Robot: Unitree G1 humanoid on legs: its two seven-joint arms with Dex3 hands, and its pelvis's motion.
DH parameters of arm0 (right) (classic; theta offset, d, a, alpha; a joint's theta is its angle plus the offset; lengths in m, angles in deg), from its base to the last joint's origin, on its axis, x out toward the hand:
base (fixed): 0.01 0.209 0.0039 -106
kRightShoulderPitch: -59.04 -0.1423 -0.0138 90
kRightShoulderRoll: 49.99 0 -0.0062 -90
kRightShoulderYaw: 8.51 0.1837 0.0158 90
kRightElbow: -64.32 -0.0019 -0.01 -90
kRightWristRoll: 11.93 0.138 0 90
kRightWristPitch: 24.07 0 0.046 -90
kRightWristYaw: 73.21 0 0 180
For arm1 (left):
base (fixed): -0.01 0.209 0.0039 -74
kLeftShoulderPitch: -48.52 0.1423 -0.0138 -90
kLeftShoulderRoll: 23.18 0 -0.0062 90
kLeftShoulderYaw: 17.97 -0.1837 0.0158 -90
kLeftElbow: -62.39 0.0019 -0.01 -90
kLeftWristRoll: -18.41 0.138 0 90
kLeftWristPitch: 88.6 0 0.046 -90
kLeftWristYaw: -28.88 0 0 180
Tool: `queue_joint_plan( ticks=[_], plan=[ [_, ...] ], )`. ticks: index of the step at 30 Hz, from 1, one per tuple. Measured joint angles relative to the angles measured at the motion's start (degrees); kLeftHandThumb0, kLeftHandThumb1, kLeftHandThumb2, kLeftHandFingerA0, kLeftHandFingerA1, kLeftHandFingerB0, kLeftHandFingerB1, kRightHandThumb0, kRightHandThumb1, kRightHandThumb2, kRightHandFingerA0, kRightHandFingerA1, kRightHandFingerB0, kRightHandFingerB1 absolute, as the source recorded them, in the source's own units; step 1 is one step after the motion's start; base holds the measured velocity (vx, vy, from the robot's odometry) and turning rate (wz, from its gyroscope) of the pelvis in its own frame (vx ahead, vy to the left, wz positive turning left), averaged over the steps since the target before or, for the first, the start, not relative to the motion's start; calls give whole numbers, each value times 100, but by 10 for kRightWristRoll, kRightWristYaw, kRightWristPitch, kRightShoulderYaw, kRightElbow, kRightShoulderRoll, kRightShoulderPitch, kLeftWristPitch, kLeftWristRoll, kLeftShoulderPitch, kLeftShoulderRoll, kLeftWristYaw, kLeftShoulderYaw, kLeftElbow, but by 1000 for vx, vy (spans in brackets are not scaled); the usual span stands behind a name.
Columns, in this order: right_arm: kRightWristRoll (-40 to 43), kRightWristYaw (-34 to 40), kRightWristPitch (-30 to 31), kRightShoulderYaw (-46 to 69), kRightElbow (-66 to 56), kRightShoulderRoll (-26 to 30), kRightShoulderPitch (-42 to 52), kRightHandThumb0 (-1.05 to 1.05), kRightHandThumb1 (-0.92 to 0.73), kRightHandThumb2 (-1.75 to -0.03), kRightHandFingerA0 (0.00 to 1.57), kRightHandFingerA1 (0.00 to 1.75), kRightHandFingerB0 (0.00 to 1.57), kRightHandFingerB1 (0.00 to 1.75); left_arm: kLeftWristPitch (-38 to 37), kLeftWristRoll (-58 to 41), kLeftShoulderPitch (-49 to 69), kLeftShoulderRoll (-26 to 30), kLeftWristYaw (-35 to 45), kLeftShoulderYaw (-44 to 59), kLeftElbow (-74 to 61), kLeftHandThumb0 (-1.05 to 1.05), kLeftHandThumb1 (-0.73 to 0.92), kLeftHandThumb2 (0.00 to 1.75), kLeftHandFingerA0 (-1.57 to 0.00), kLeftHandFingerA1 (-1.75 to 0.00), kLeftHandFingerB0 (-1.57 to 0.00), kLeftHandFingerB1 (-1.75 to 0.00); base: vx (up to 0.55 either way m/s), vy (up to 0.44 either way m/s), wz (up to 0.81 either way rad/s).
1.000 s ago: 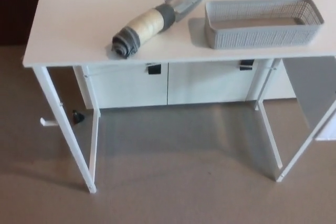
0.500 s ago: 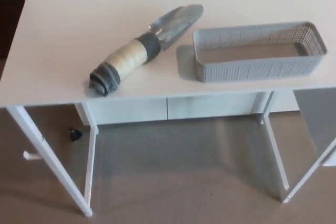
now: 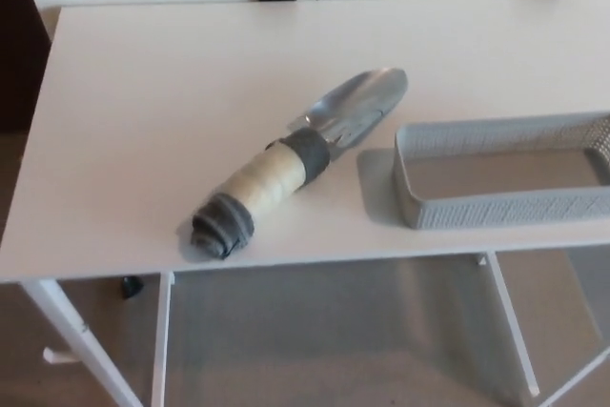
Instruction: The robot walks towards a desk on which a shovel is kept on the left hand side and a container is kept on the right hand side. The robot picks up the shovel using its left hand and places it in the container.
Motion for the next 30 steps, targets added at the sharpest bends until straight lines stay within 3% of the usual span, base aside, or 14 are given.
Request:
queue_joint_plan(
  ticks=[2, 3, 5, 6, 10, 11, 12, 13, 15, 16, 21, 22, 28, 30],
  plan=[
    [1, 0, -2, 0, 2, 0, 1, -36, -64, -58, 67, 53, 42, 38, -2, 5, 6, -1, -5, -5, -3, -24, 54, 56, -50, -43, -42, -37, 194, -139, 15],
    [0, 0, 1, -1, 6, -2, 1, -42, -52, -80, 60, 63, 34, 50, -2, 6, 7, -2, -6, -6, -4, -28, 52, 56, -53, -44, -43, -37, 165, -278, 9],
    [1, 0, -2, 2, 4, 2, -1, -36, -65, -58, 66, 52, 40, 38, -4, 10, 11, -8, -7, -19, -17, -29, 52, 56, -53, -44, -43, -38, 154, -225, 10],
    [1, 0, -2, 2, 4, 4, -1, -43, -52, -81, 59, 62, 33, 49, -6, 11, 12, -9, -7, -23, -20, -30, 52, 56, -54, -44, -43, -37, 138, -164, -6],
    [1, 1, -2, 0, 0, 4, 0, -43, -52, -81, 60, 62, 34, 50, -7, 15, 19, -11, -6, -37, -29, -33, 45, 65, -49, -49, -41, -43, 91, -85, -5],
    [1, 1, -2, 0, 0, 4, 1, -37, -65, -58, 66, 52, 40, 38, -7, 15, 19, -11, -6, -40, -28, -34, 44, 65, -49, -49, -41, -43, 44, -5, -8],
    [1, 1, -2, 0, 1, 4, 1, -44, -52, -82, 60, 62, 35, 50, -7, 16, 20, -12, -5, -44, -26, -29, 52, 56, -54, -41, -45, -36, 41, 22, -8],
    [1, 0, -3, 0, 3, 4, 1, -37, -65, -58, 67, 51, 40, 39, -7, 17, 22, -12, -4, -49, -25, -33, 46, 66, -46, -48, -40, -43, 0, 0, 0],
    [1, 0, -3, -1, 5, 5, 1, -38, -64, -58, 67, 52, 41, 39, -8, 19, 24, -13, -4, -56, -21, -34, 45, 66, -49, -49, -42, -44, 34, 103, -6],
    [1, 0, -3, -1, 5, 5, 1, -45, -51, -82, 60, 63, 35, 50, -10, 20, 24, -13, -4, -58, -19, -34, 45, 66, -49, -49, -42, -44, 92, 142, -2],
    [1, -3, -8, -3, 6, 3, -1, -45, -50, -81, 61, 63, 35, 51, -26, 25, 21, -7, -7, -62, -7, -28, 52, 56, -55, -42, -44, -36, 37, 263, -13],
    [1, -4, -8, -4, 8, 1, 1, -39, -63, -58, 67, 52, 41, 38, -28, 26, 22, -7, -7, -62, -7, -28, 53, 56, -55, -42, -44, -36, 149, 9, 7],
    [1, -7, -12, -4, 7, 2, 4, -36, -65, -59, 67, 53, 39, 39, -30, 28, 28, -10, -6, -67, -20, -28, 52, 56, -56, -44, -44, -37, 94, -30, 7],
    [1, -7, -13, -5, 6, 2, 4, -43, -51, -80, 60, 63, 33, 50, -30, 28, 28, -11, -6, -69, -21, -28, 51, 56, -55, -43, -44, -37, 32, -27, 4]
  ],
)
